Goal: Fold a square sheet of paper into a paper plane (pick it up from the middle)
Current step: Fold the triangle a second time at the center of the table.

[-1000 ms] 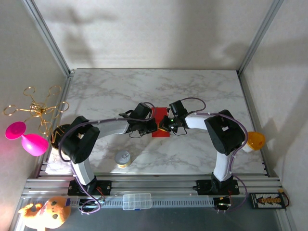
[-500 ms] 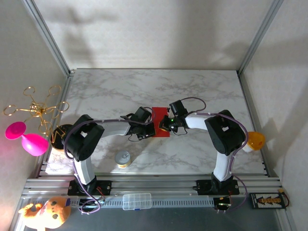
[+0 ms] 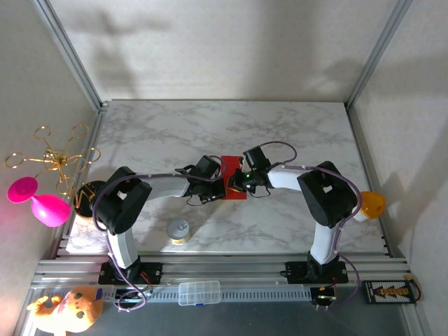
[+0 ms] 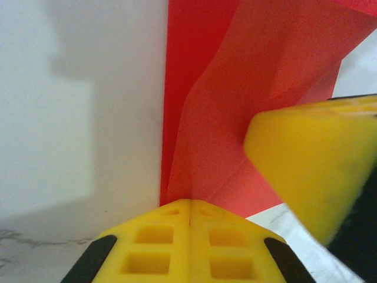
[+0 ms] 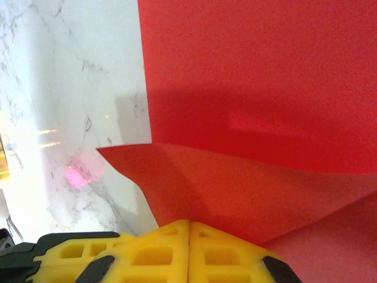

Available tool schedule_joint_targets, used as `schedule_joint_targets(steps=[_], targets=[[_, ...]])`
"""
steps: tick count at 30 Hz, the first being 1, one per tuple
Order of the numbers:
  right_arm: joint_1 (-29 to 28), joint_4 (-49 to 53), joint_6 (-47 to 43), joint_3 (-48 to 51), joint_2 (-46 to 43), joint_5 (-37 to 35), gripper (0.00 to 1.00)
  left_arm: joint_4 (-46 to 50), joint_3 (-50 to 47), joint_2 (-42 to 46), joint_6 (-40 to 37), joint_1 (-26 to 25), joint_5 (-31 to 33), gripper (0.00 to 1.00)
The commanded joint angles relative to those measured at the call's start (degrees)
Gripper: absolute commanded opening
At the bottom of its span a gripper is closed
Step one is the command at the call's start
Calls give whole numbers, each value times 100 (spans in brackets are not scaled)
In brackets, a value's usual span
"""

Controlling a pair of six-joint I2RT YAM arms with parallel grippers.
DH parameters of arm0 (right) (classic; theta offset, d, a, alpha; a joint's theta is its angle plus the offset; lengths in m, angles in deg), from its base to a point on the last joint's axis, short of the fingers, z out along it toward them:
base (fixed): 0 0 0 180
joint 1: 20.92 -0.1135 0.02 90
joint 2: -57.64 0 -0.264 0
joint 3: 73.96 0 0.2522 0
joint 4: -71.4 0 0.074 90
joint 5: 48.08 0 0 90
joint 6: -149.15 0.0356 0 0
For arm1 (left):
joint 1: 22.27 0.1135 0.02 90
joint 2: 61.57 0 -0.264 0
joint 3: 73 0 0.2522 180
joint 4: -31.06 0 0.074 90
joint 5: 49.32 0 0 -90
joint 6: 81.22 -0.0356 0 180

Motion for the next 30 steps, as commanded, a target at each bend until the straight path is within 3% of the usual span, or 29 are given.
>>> schedule_joint_targets(steps=[1, 12, 30], targets=[[-30, 55, -96, -109, 221, 181, 7, 191, -114, -117, -41, 29, 134, 0], [-8, 429, -54, -84, 362, -237, 6, -65, -49, 385, 175, 32, 0, 1], [168, 314, -90, -112, 200, -277, 5, 158, -332, -169, 357, 60, 380, 0]])
